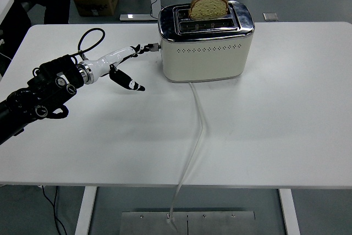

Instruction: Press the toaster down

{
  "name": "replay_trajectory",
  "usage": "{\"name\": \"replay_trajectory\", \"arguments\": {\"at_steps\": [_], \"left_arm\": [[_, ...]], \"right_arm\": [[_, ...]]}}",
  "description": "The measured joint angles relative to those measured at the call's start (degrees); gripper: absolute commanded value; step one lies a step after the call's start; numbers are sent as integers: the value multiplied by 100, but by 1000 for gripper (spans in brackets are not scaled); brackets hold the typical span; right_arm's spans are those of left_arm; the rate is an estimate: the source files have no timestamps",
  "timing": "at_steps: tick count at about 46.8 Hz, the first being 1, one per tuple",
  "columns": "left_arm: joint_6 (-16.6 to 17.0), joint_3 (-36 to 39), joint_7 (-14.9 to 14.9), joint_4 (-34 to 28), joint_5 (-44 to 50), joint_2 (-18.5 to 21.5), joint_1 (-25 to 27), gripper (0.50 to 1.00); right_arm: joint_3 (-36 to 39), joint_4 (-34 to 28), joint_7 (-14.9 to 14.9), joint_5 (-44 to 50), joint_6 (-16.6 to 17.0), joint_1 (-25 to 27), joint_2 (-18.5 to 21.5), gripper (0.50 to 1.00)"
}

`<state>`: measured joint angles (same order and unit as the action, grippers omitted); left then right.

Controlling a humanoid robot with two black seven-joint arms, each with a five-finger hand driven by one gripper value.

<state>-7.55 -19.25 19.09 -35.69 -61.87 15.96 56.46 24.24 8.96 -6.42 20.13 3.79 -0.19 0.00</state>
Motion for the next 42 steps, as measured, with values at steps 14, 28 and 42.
{"name": "replay_trajectory", "arguments": {"at_steps": [14, 28, 42], "left_arm": [[2, 1, -2, 222, 35, -243, -13, 1000], [1, 3, 1, 221, 37, -267, -153, 1000], [-2, 8, 2, 217, 36, -259, -297, 1000]], "right_arm": [[1, 0, 0, 0, 0, 1, 0, 1000], [0, 0, 0, 0, 0, -1, 0, 1000], [1, 0, 0, 0, -2, -1, 0, 1000]]}}
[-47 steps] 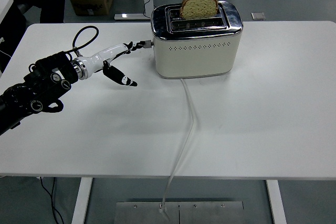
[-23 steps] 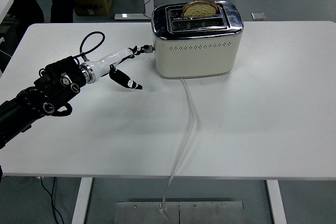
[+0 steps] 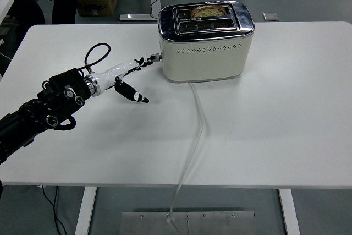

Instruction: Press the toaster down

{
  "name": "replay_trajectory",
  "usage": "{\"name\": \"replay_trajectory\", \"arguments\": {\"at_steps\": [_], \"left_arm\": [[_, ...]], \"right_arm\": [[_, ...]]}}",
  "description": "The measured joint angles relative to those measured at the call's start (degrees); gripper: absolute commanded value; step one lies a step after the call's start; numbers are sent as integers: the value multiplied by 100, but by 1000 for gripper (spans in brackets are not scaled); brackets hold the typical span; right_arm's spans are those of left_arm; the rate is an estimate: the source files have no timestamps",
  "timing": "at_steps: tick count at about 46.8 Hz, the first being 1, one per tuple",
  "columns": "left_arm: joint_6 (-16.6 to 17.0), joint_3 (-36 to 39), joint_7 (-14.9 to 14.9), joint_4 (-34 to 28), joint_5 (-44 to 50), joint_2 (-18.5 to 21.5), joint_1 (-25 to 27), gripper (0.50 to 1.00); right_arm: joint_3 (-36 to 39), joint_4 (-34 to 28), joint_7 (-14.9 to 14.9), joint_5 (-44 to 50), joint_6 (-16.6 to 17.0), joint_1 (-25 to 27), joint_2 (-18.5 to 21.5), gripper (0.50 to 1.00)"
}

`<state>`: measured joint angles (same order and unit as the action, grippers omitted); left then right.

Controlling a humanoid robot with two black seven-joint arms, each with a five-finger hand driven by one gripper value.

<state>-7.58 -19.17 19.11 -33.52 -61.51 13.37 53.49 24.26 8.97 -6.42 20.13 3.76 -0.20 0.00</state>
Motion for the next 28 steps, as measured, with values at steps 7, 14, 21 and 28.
{"name": "replay_trajectory", "arguments": {"at_steps": [7, 14, 21, 28], "left_arm": [[-2, 4, -6, 5, -1, 19, -109, 1000], [-1, -4, 3, 4, 103, 38, -204, 1000], [-4, -8, 5, 0, 371, 74, -189, 1000], [-7, -9, 5, -6, 408, 87, -156, 1000]], "right_arm": [[0, 0, 3, 0, 0, -2, 0, 1000], [0, 0, 3, 0, 0, -1, 0, 1000], [0, 0, 3, 0, 0, 3, 0, 1000], [-1, 0, 3, 0, 0, 0, 0, 1000]]}}
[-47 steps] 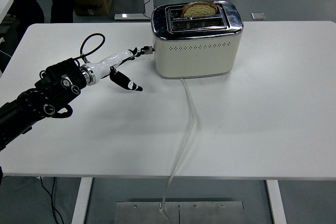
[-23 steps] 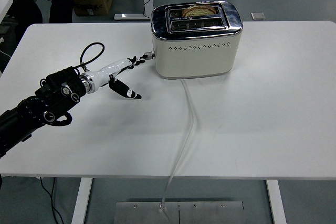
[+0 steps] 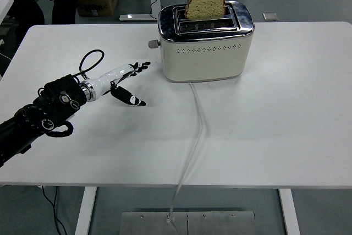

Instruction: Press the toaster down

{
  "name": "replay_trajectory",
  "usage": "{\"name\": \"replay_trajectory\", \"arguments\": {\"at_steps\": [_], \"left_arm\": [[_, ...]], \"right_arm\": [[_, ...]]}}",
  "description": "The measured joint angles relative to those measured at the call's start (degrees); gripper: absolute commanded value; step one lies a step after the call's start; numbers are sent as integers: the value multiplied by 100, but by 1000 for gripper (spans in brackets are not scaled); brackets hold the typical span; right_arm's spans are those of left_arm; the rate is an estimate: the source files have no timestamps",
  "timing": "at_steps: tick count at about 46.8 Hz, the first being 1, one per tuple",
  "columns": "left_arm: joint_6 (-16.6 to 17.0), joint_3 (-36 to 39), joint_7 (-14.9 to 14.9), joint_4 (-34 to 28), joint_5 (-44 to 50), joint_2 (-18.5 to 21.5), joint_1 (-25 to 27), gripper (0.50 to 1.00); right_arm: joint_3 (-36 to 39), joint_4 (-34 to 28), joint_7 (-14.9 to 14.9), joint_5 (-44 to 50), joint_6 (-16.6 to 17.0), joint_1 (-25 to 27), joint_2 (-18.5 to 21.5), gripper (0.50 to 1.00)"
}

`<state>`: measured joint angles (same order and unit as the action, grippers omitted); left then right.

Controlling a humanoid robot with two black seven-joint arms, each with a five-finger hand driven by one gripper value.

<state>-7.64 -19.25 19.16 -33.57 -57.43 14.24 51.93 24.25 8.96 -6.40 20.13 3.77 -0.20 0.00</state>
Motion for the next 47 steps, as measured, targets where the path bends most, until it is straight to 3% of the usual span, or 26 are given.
{"name": "replay_trajectory", "arguments": {"at_steps": [9, 24, 32, 47], "left_arm": [[-1, -14, 0, -2, 326, 59, 12, 1000], [-61, -9, 8, -1, 1599, 660, 164, 1000], [-53, -16, 33, 1, 2661, 942, 240, 1000], [31, -58, 36, 2, 4565, 935, 440, 1000]], "right_arm": [[0, 0, -3, 0, 0, 2, 0, 1000], [1, 0, -4, 0, 2, -4, 0, 1000], [1, 0, -3, 0, 2, -1, 0, 1000], [-1, 0, -2, 0, 2, -3, 0, 1000]]}}
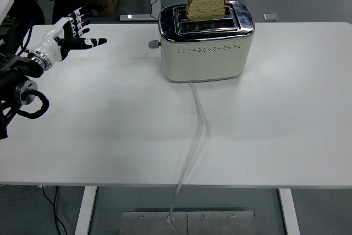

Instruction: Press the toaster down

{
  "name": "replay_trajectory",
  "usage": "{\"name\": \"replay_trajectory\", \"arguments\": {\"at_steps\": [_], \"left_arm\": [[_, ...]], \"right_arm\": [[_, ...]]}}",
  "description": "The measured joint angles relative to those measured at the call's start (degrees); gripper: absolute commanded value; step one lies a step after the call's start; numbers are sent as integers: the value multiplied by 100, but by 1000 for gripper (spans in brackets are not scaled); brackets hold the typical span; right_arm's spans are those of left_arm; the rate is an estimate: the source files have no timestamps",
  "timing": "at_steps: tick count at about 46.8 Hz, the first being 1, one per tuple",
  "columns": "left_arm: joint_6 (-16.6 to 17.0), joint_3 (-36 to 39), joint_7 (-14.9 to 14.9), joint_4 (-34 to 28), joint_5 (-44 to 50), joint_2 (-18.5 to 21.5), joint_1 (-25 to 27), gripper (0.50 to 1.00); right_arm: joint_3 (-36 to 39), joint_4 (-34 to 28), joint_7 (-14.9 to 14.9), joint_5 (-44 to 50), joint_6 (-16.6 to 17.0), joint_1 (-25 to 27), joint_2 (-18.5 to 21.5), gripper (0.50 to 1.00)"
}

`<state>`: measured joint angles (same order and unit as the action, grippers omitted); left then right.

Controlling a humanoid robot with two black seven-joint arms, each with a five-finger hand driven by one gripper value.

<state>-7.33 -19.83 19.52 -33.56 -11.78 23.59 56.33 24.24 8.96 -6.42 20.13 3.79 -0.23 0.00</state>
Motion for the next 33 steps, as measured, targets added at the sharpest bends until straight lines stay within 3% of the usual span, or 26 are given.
{"name": "replay_trajectory", "arguments": {"at_steps": [15, 27, 33], "left_arm": [[267, -87, 25, 1, 1727, -40, -83, 1000], [373, -523, 37, 85, 2202, -64, -280, 1000], [298, -838, 36, 250, 2218, -296, -438, 1000]], "right_arm": [[2, 0, 2, 0, 0, 0, 0, 1000], [1, 0, 1, 0, -2, 4, 0, 1000], [1, 0, 1, 0, -2, 4, 0, 1000]]}}
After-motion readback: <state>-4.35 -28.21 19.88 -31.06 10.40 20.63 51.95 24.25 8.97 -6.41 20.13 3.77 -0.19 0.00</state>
